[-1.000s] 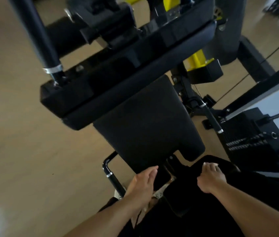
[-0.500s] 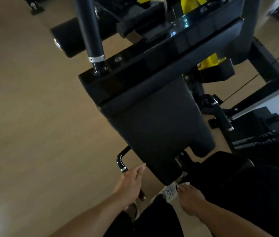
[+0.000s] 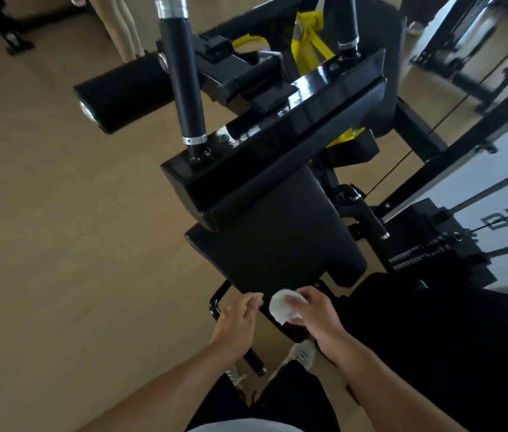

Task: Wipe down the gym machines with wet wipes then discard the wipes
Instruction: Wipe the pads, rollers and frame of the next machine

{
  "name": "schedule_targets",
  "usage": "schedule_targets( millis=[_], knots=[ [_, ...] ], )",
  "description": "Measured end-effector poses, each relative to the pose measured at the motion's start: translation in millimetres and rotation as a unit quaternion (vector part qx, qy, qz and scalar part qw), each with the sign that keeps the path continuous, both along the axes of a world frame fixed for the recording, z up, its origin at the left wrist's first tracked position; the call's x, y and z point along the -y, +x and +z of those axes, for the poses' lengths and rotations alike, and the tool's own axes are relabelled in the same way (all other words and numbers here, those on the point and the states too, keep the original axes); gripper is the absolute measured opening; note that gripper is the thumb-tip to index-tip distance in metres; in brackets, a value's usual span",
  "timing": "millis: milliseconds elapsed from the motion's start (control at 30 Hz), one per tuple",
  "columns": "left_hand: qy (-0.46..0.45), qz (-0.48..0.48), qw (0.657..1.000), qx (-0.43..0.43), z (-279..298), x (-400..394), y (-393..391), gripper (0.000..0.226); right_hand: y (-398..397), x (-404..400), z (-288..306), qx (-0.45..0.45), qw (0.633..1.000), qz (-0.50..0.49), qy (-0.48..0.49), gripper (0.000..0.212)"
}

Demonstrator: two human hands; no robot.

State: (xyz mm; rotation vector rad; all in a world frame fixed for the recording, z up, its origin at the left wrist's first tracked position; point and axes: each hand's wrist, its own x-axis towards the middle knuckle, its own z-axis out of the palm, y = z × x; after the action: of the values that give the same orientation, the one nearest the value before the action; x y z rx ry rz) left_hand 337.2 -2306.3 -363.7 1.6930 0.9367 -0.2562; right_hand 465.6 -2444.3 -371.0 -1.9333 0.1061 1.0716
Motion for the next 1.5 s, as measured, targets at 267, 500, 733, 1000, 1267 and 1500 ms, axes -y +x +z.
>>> schedule_targets(
  millis=[267, 500, 733, 1000, 1267, 1500],
  knots=[
    [0.008, 0.033, 0.999, 0.033, 38, -37, 15, 0.026, -10, -52, 45, -0.070, 0.987, -0.009, 0.144, 0.032],
    [0.036, 0.063, 0.997, 0.039, 44, -36, 16, 0.019, -9, -49, 50, -0.144, 0.972, -0.068, 0.171, 0.037],
    [0.030, 0.087, 0.995, 0.031, 37, -28, 27, 0.024, -8, -37, 42, -0.103, 0.971, -0.100, 0.193, 0.029],
    [0.045, 0.105, 0.993, 0.019, 23, -8, 68, 0.024, 18, -16, 22, -0.079, 0.964, -0.171, 0.188, 0.034],
    [0.070, 0.113, 0.990, -0.042, 2, 1, 127, 0.030, 98, 16, -13, -0.157, 0.956, -0.181, 0.170, 0.025],
    [0.054, 0.104, 0.984, -0.133, -30, 13, 183, 0.044, 168, 22, -62, -0.125, 0.964, -0.235, 0.020, 0.023]
  ],
)
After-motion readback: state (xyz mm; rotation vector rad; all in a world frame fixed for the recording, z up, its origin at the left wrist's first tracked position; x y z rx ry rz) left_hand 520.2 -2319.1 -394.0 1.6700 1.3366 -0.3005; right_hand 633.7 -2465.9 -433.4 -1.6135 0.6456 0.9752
